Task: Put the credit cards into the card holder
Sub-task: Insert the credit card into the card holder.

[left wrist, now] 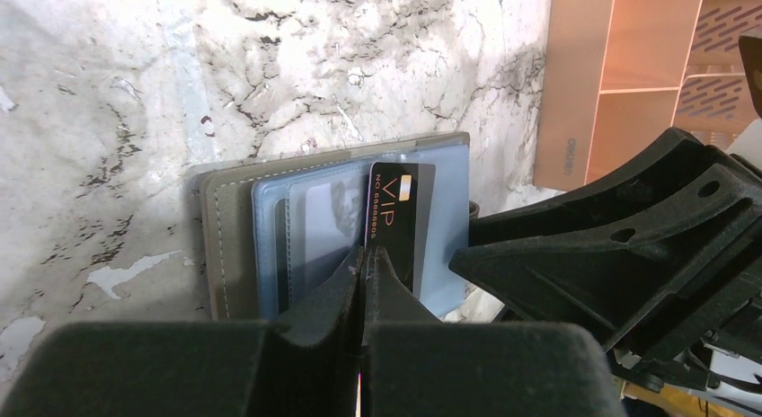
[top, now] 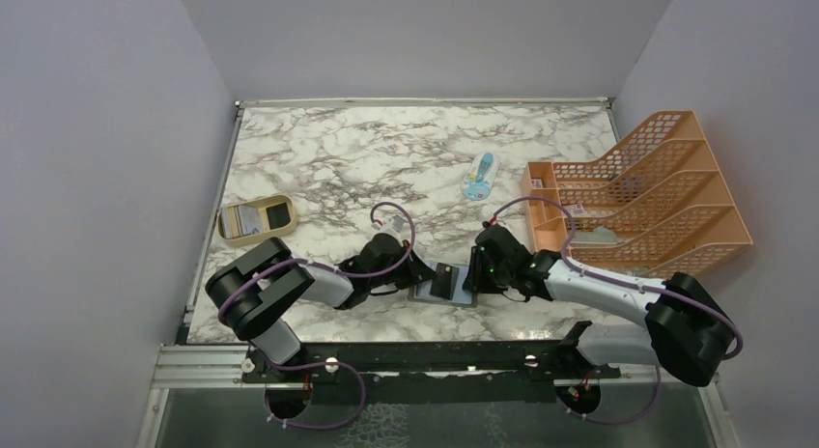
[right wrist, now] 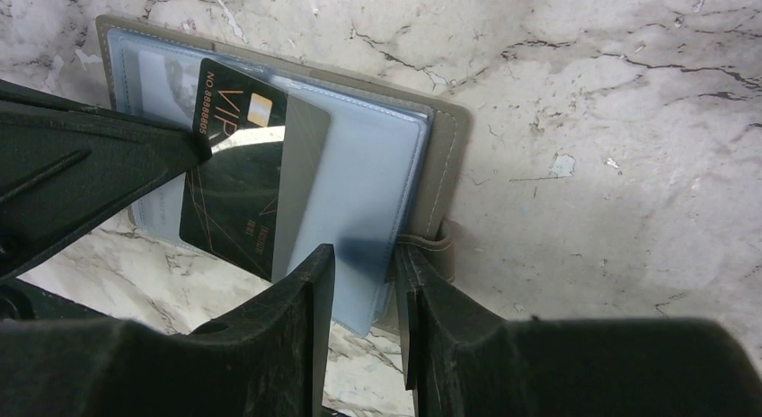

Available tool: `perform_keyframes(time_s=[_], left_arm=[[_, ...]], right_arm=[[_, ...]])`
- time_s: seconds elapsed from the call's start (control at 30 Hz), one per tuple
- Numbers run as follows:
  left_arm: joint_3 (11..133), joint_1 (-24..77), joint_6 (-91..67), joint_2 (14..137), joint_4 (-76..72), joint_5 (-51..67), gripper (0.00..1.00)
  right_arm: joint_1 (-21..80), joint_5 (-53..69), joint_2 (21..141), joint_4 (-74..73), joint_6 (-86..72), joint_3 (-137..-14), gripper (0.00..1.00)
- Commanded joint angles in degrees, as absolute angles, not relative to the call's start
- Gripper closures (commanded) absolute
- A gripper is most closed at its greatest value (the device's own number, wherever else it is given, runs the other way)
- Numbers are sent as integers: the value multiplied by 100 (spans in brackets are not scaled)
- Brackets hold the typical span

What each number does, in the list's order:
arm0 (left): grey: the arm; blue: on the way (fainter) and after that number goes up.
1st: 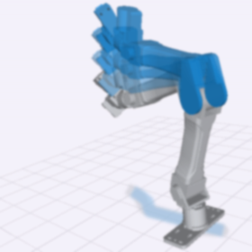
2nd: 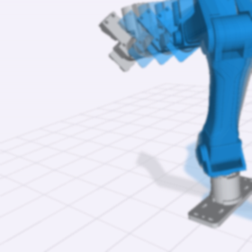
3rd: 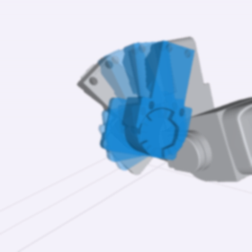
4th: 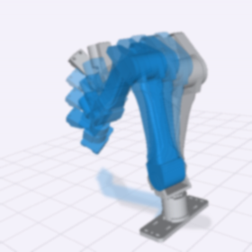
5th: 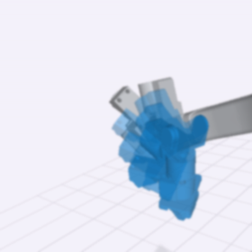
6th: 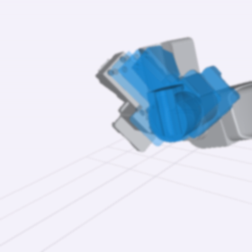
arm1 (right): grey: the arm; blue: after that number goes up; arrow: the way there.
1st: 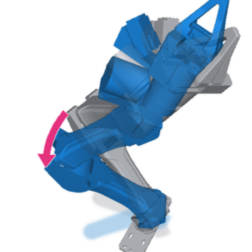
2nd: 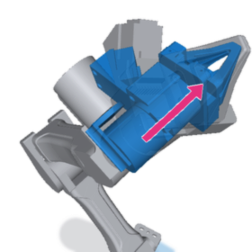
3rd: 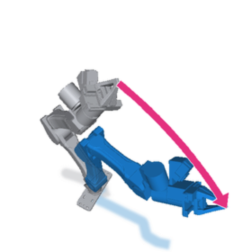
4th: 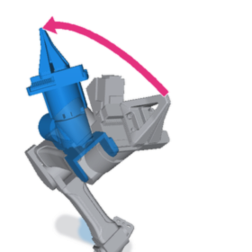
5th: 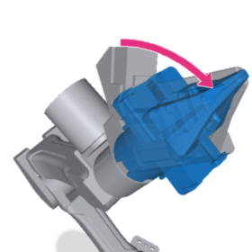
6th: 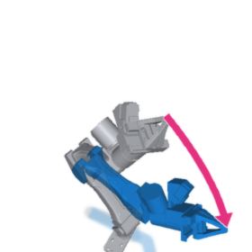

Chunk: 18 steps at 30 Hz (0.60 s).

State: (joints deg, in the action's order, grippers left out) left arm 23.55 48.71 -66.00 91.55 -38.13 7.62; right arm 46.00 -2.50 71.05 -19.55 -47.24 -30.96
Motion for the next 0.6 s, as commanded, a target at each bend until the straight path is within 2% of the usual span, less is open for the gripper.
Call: perform_keyframes(time_s=[0.0,0.57], left_arm=[[2199,4912,-6663,9041,-3869,382,100],[2517,5427,-6855,9214,-3884,208,100]], right_arm=[[4605,-89,7048,-2131,-4841,-2932,69],[4605,75,7102,-1772,-4981,-2826,69]])
